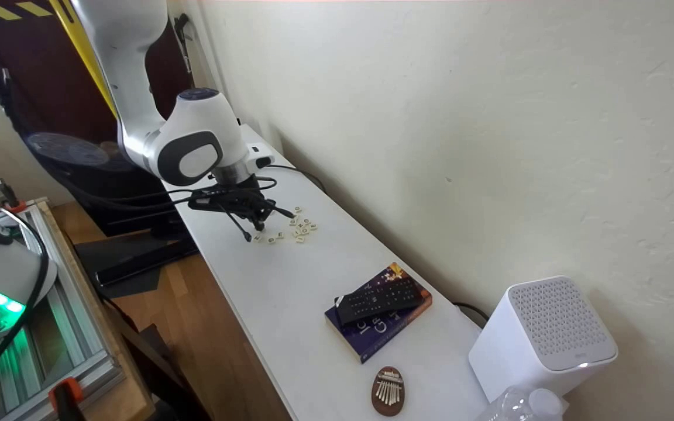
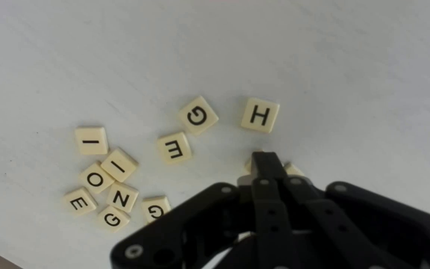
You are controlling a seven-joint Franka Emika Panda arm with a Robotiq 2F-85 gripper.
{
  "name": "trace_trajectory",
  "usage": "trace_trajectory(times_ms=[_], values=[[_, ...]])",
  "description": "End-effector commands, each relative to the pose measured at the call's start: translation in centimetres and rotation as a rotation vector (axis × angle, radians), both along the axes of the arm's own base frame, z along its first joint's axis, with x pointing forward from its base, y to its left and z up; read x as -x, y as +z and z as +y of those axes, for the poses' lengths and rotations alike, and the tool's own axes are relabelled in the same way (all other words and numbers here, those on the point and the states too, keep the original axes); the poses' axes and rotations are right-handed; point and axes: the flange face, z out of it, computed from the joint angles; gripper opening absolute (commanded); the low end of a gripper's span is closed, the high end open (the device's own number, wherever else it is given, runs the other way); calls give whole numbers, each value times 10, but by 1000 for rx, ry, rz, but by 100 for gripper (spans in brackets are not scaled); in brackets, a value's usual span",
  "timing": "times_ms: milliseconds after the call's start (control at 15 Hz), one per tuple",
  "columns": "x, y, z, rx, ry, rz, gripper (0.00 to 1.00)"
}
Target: Spell out the word "leg" with the letter blocks
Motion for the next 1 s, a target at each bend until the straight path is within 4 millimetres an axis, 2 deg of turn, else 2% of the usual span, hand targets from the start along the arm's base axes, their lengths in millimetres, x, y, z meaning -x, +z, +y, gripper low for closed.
trace_trajectory(times_ms=[0, 333, 733, 933], values=[[7, 12, -5, -1, 19, -37, 0], [9, 23, -7, -5, -4, -69, 0], [12, 26, -22, 2, -208, -68, 0], [11, 20, -30, -5, -302, -69, 0]])
